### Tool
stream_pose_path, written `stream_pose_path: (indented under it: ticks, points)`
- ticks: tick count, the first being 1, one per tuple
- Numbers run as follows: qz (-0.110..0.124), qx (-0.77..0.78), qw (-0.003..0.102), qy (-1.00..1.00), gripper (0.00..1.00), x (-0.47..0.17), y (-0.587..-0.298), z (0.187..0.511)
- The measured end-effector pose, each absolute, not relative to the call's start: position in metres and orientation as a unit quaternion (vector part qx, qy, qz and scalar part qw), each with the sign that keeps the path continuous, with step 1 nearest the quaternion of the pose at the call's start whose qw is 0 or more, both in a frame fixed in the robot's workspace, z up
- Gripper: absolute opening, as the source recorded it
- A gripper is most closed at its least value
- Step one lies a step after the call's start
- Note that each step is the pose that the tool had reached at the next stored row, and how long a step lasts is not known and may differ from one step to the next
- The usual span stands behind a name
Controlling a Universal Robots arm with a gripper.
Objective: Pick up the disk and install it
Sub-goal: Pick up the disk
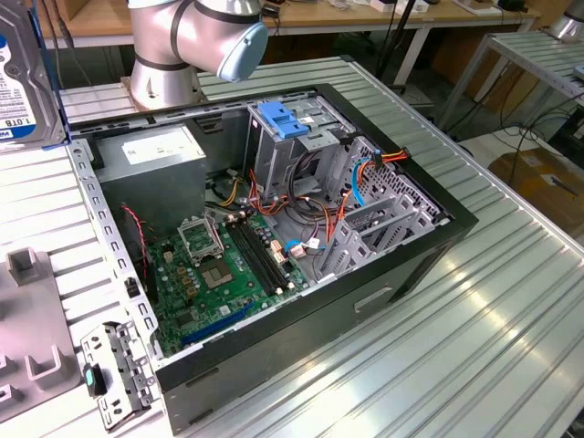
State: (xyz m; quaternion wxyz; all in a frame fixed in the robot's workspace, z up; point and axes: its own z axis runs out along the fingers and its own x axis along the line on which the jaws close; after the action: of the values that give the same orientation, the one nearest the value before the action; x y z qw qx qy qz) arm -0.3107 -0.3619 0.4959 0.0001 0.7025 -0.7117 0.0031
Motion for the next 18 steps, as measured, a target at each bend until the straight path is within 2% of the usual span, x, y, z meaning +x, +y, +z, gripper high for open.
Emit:
stream_pose_path:
  ticks: [18]
  points:
    - [0.003,0.702,0.0,-0.712,0.37,-0.286,-0.362,0.496]
